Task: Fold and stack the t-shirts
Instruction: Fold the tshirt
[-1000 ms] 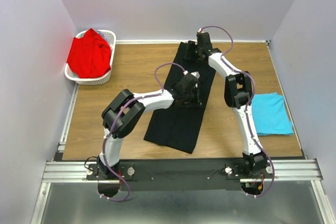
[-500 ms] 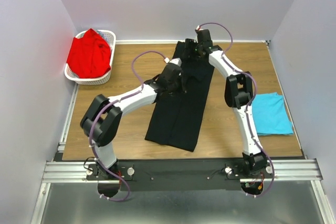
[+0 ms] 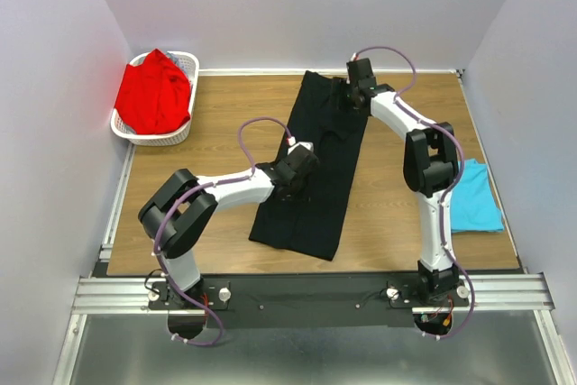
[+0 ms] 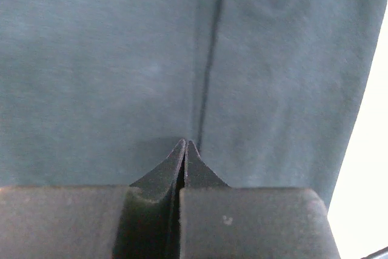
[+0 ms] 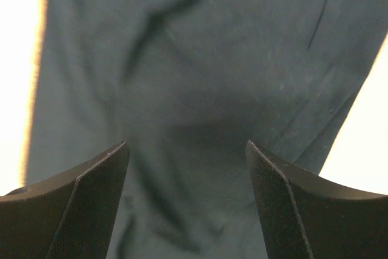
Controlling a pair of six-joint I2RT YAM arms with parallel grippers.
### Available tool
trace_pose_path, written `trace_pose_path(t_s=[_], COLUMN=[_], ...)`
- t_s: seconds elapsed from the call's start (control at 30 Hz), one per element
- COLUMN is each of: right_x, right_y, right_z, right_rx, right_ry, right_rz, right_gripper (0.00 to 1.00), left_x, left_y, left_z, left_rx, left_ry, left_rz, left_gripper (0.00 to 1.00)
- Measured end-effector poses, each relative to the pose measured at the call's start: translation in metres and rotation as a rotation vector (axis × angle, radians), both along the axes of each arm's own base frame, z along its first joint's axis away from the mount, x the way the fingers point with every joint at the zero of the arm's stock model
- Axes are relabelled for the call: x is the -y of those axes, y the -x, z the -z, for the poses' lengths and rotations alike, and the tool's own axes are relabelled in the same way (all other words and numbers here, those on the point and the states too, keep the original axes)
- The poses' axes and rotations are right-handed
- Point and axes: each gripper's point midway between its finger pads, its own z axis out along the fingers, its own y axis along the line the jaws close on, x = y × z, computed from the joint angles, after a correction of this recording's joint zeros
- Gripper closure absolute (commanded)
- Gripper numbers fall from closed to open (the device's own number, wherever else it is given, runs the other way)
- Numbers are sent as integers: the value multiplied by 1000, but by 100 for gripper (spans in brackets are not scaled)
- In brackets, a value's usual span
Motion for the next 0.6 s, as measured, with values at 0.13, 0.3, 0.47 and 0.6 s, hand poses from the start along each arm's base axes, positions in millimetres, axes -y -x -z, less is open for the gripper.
trace_pose_path(t_s=[0.13, 0.3, 0.47, 0.6], right_x=[6, 0, -5, -7], right_y=[7, -13, -36, -44], right_z=[48, 47, 46, 44], right_rx=[-81, -35, 15, 33], right_ry=[51, 71, 86, 97], right_rz=[-1, -18, -44, -59], right_gripper=[16, 16, 9, 3], left_x=[8, 33, 56, 67], left_y=[10, 6, -2, -5], left_z=[11, 9, 6, -4], left_rx=[-17, -14, -24, -16], left_ry=[-17, 34, 86, 120], left_rz=[30, 61, 83, 99], left_gripper=[95, 95, 91, 87])
